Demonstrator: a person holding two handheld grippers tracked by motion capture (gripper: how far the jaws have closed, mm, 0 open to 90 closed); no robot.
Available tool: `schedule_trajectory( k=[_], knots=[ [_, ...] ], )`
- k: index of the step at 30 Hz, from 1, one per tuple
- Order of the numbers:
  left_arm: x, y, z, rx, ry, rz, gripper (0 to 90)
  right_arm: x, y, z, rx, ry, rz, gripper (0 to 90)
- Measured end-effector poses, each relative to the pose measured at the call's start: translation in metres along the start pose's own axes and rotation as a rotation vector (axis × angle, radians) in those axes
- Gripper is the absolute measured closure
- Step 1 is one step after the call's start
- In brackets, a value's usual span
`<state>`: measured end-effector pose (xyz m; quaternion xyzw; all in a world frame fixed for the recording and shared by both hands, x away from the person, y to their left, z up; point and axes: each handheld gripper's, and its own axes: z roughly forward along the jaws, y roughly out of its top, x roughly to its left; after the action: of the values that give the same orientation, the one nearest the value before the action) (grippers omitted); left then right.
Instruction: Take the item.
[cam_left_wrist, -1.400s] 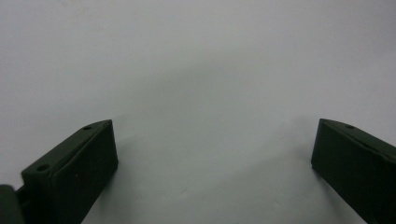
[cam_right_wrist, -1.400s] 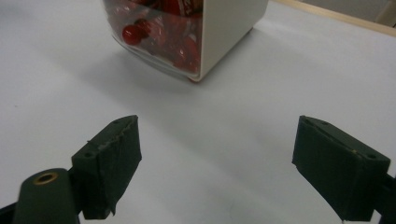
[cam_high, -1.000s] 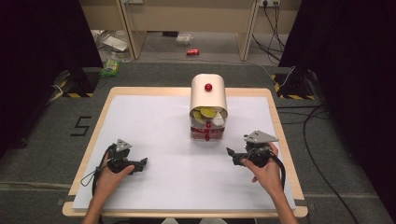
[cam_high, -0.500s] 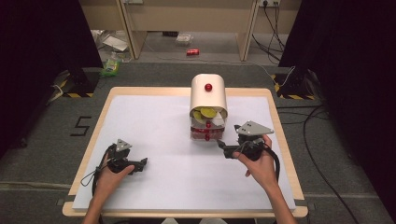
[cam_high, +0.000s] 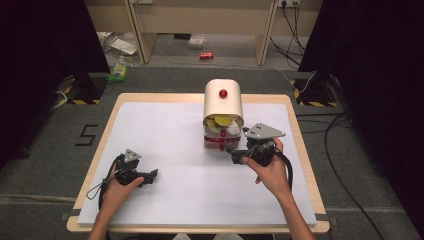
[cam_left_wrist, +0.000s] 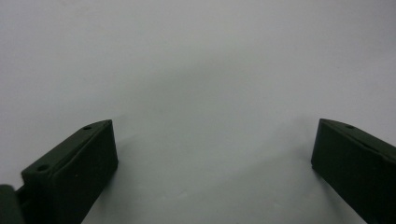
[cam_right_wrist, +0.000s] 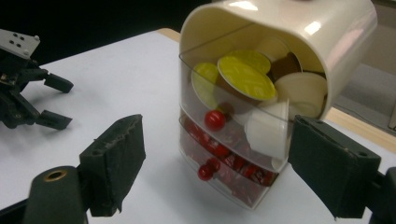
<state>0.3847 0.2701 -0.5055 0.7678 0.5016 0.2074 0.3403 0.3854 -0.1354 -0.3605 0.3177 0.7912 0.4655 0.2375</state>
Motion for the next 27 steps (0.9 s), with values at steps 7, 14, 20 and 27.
schedule_trajectory(
  k=[7, 14, 20, 27],
  knots=[
    [0.0, 0.0, 0.0, -0.001, -0.001, -0.002, 0.0, 0.005, 0.011, 0.015, 0.001, 0.015, -0.015, 20.4],
    [0.0, 0.0, 0.0, 0.0, -0.001, 0.0, 0.0, 0.004, 0.019, 0.032, 0.016, 0.011, -0.032, 21.0],
    [0.0, 0.0, 0.0, -0.001, -0.001, -0.002, 0.0, -0.003, 0.021, 0.047, 0.034, -0.008, -0.02, 21.7],
    [0.0, 0.0, 0.0, 0.0, -0.001, 0.0, 0.0, -0.007, 0.019, 0.058, 0.065, -0.007, -0.016, 22.7]
  ],
)
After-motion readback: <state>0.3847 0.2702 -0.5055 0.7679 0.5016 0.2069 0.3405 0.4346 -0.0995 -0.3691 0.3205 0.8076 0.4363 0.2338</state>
